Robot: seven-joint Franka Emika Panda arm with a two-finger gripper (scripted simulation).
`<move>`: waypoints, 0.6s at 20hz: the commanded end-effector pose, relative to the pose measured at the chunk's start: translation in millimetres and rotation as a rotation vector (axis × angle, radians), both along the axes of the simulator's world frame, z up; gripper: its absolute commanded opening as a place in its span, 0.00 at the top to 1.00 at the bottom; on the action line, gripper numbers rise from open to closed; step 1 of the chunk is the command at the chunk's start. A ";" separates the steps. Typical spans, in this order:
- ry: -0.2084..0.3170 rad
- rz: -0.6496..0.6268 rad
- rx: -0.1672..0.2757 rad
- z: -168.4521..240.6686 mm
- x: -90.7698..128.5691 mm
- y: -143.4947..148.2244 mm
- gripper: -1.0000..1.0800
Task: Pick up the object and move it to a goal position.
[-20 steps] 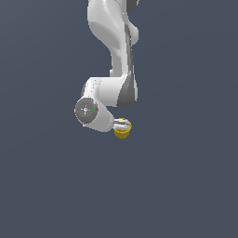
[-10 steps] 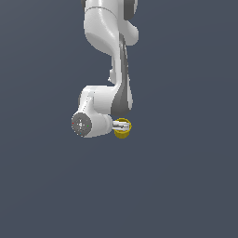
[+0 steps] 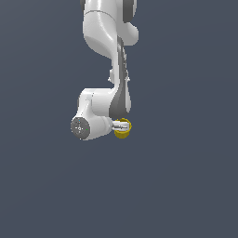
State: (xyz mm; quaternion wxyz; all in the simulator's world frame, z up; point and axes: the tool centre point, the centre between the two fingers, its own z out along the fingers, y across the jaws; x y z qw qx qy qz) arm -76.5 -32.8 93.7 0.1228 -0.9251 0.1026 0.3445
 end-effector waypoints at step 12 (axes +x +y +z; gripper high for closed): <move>0.003 0.000 0.001 -19.4 -17.9 8.4 0.38</move>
